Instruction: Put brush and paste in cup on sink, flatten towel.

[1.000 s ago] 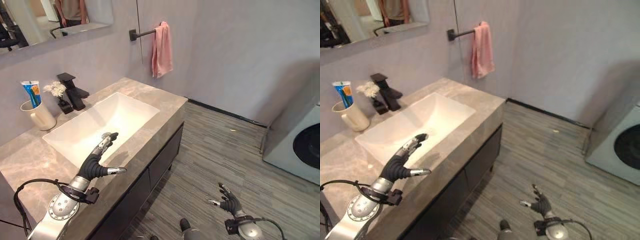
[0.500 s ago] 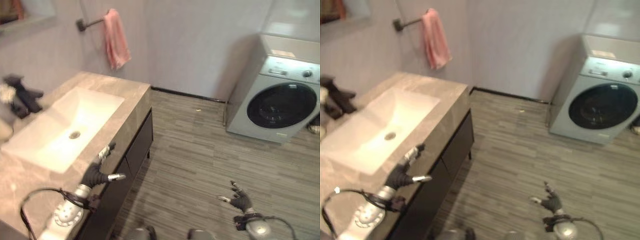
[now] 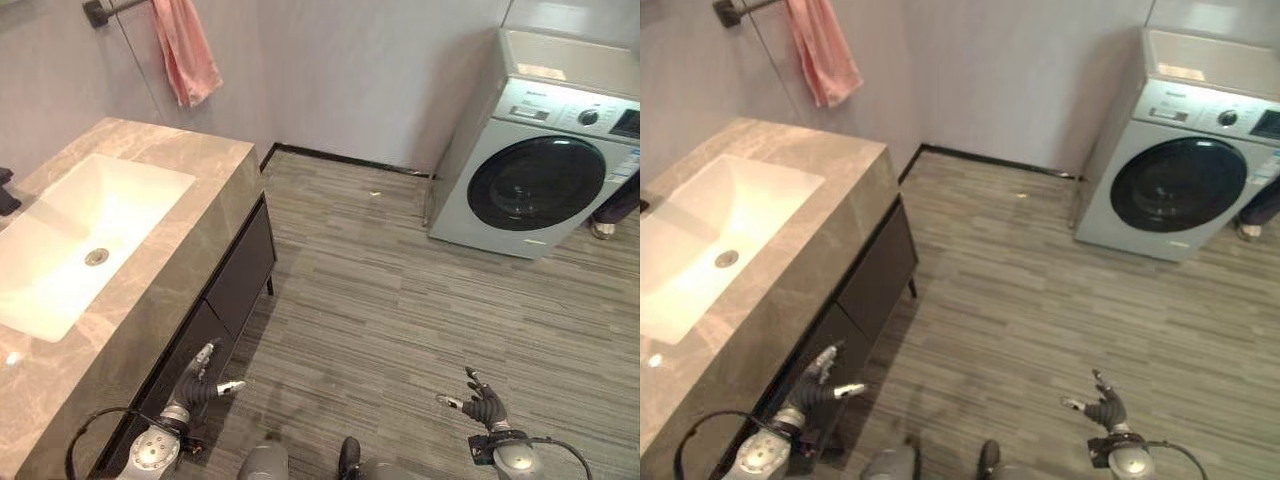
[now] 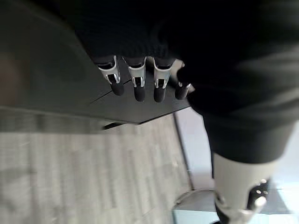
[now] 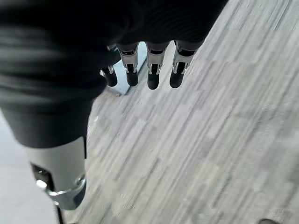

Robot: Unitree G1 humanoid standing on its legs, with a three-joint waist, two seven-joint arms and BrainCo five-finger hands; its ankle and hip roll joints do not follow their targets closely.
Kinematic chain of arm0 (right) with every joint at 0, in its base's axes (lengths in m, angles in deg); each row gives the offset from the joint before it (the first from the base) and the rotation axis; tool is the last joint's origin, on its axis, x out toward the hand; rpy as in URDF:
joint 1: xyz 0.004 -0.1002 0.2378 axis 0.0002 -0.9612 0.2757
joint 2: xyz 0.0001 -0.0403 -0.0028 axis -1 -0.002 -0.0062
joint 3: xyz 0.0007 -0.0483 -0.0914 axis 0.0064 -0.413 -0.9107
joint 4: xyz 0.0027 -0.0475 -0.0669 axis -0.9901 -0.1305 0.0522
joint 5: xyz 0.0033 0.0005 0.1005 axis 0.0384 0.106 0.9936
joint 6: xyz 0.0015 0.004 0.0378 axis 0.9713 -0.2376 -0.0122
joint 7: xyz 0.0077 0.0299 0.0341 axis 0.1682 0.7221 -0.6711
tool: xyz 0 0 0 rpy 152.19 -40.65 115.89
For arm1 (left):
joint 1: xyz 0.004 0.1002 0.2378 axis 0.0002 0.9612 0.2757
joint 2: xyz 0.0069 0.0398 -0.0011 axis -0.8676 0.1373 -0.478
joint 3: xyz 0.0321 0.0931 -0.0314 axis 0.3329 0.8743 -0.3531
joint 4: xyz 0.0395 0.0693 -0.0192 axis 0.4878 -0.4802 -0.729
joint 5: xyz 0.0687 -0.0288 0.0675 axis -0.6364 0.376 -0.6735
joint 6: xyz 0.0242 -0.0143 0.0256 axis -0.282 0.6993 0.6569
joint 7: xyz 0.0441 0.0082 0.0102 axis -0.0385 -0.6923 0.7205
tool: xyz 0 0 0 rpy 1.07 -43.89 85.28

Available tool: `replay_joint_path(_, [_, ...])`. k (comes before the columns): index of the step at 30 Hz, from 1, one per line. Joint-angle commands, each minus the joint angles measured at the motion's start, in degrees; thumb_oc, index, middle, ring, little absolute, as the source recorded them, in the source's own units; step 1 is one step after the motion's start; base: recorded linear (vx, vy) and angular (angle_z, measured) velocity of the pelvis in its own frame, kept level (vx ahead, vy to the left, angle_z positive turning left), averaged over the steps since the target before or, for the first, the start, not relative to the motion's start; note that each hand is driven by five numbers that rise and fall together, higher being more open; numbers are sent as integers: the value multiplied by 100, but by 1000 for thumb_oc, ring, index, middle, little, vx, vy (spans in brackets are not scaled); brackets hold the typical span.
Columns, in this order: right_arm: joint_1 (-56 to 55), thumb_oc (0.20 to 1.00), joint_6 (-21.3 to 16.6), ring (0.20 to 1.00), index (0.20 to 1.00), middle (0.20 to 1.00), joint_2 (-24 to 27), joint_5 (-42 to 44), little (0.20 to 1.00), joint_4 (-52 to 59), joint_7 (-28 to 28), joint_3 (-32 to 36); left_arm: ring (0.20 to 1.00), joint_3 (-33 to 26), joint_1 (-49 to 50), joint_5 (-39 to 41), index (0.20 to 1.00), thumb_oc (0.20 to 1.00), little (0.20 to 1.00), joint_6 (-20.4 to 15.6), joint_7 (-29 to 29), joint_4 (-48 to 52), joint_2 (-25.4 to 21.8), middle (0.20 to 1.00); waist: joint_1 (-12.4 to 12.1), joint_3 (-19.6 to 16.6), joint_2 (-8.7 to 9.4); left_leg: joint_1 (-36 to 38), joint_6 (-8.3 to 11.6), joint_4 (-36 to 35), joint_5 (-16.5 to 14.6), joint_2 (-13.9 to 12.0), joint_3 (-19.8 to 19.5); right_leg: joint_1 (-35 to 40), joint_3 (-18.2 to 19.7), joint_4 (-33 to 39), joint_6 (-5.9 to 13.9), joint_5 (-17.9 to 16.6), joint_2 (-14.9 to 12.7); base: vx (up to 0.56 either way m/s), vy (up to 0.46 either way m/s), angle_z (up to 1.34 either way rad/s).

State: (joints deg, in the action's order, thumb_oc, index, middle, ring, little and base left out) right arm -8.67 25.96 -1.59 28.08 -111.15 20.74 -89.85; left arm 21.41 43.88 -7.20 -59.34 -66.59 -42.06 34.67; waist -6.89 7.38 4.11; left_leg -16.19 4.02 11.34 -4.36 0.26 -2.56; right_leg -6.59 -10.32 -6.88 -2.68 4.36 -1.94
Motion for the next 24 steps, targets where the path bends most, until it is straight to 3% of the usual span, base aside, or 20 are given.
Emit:
replay_joint_path(1, [361, 1000, -130, 1000, 1000, 1000, 42, 78, 1000, -203, -71, -245, 1000, -131, -177, -265, 1000, 1000, 1000, -3, 206, -20, 82, 1000, -112, -13, -125, 221, -369, 69, 454, 240, 174, 221, 155, -326, 716, 87, 139, 146, 88, -26])
replay_joint_path(3, [428, 1000, -120, 1000, 1000, 1000, -7, 75, 1000, -306, -70, -292, 1000, -124, -228, -295, 1000, 1000, 1000, 29, 233, -100, 125, 1000, -98, 27, -143, 245, -405, 144, 418, 265, 162, 146, 156, -639, 720, 167, 129, 57, 80, -42])
replay_joint_path(6, [627, 1000, -78, 1000, 1000, 1000, -208, 130, 1000, -408, -80, -407, 1000, -132, -417, -392, 1000, 1000, 1000, 148, 370, -410, 231, 1000, -72, 155, -140, 143, -645, 892, -34, 285, 237, -184, 122, -1420, 611, 451, -7, 28, 52, -23])
replay_joint_path(12, [664, 1000, -57, 1000, 1000, 1000, -346, 134, 1000, -471, -23, -539, 1000, 30, -542, -656, 1000, 1000, 1000, 221, 374, -649, 261, 1000, -107, 103, -98, 210, -823, 1326, -397, 324, 232, 9, 76, -1496, 555, 653, 56, 83, 27, -9])
replay_joint_path(16, [632, 1000, -62, 1000, 1000, 1000, -384, 159, 1000, -458, -6, -591, 1000, 143, -603, -664, 1000, 1000, 1000, 240, 334, -702, 233, 1000, -101, 11, -47, 303, -830, 1293, -399, 352, 231, 156, 83, -1335, 582, 631, 91, 96, 38, -2])
replay_joint_path(20, [615, 1000, -65, 1000, 1000, 1000, -399, 229, 1000, -451, 7, -547, 1000, 202, -594, -657, 1000, 1000, 1000, 249, 291, -664, 198, 1000, -82, -149, 13, 493, -840, 1095, -384, 406, 231, 323, 218, -1060, 691, 514, 69, 118, 92, -1])
replay_joint_path(22, [595, 1000, -67, 1000, 1000, 1000, -409, 239, 1000, -463, 12, -506, 1000, 206, -554, -666, 1000, 1000, 1000, 247, 260, -622, 165, 1000, -79, -162, 22, 618, -866, 962, -356, 432, 228, 217, 285, -1254, 821, 342, 21, 63, 148, -7])
replay_joint_path(23, [593, 1000, -53, 1000, 1000, 1000, -400, 225, 1000, -321, 34, -475, 1000, 176, -533, -690, 1000, 1000, 1000, 255, 265, -565, 127, 1000, -38, -87, 21, 765, -942, 824, -392, 497, 261, -164, 423, -1919, 1077, -368, -141, 26, 158, -8])
replay_joint_path(24, [593, 1000, -53, 1000, 1000, 1000, -400, 225, 1000, -321, 34, -475, 1000, 176, -533, -690, 1000, 1000, 1000, 255, 265, -565, 127, 1000, -38, -87, 21, 765, -942, 824, -392, 497, 261, -164, 423, -1919, 1077, -368, -141, -26, 238, -18])
